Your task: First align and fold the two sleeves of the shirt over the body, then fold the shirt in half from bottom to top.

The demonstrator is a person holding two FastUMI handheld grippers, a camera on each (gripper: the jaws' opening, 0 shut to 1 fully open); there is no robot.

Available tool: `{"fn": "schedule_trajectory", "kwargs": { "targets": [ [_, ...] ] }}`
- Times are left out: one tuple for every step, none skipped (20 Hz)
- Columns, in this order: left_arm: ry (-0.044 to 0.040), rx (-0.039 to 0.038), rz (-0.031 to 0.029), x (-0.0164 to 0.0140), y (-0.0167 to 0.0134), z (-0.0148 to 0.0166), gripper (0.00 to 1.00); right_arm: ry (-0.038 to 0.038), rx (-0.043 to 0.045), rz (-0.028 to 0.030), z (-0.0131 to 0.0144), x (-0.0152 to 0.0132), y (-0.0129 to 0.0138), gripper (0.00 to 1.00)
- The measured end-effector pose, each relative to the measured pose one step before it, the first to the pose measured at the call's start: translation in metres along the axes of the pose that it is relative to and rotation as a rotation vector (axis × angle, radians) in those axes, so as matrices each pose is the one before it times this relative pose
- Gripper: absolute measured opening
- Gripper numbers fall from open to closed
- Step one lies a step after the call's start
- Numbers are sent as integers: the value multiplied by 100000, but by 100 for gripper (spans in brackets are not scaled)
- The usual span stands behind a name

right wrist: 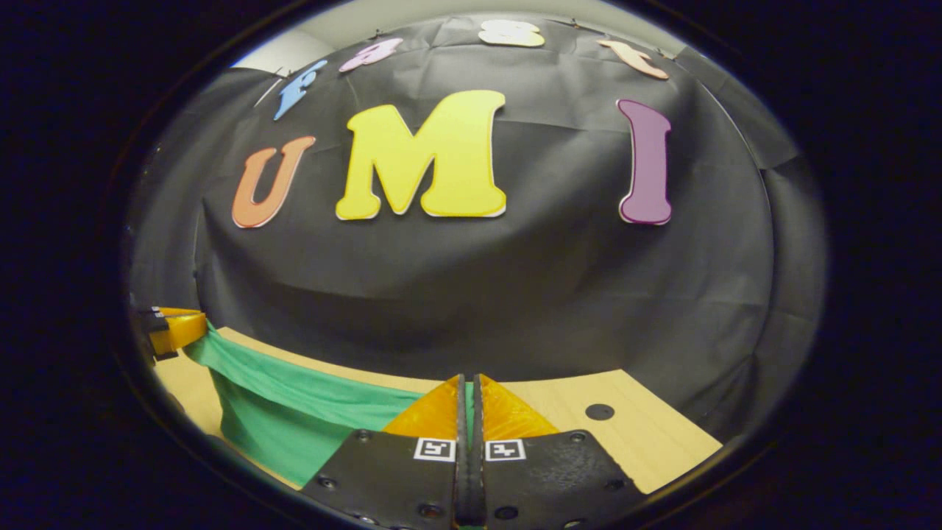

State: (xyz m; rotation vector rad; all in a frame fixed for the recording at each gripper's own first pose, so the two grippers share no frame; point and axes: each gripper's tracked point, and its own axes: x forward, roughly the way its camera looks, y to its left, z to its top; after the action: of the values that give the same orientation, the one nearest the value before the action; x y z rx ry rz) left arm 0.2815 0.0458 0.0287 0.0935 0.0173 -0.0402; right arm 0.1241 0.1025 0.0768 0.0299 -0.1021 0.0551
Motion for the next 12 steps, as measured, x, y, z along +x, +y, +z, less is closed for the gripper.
{"fn": "schedule_trajectory", "kwargs": {
  "targets": [
    [49, -777, -404, 1251, 93, -414, 7, 1247, 2288, -585, -445, 1103, -83, 0],
    [510, -777, -697, 1088, 26, -458, 7, 1176, 2033, -409, -390, 1028, -93, 0],
    [254, -530, -699, 884, -98, -500, 7, 615, 2221, -63, -461, 1206, 0, 0],
    [-53, 997, -647, 890, -259, -286, 7, 89, 878, -265, -293, 919, 60, 0],
    [-637, 3038, -84, 896, -175, -112, 7, 289, 487, -379, -412, 951, 28, 0],
    [-1140, 3184, 197, 724, -113, -49, 7, 325, -234, -69, -619, 1267, 86, 0],
    [-1325, 1170, -34, 733, -384, -239, 7, 110, -1269, -795, -369, 918, -130, 0],
    [63, -304, -85, 545, -311, -579, 7, -641, -912, -1367, -329, 777, -370, 0],
    [414, -244, 263, 250, -48, -762, 7, -950, 94, -425, -261, 460, 53, 0],
    [243, 228, 667, 336, 146, -545, 7, 452, -922, -841, -662, 473, -114, 0],
    [-70, 26, 464, 408, 124, -572, 7, 155, -1735, -299, -470, 324, 72, 0],
    [77, -37, 298, 205, 47, -506, 7, -79, -2783, -51, -451, 337, 379, 0]
  ]
}}
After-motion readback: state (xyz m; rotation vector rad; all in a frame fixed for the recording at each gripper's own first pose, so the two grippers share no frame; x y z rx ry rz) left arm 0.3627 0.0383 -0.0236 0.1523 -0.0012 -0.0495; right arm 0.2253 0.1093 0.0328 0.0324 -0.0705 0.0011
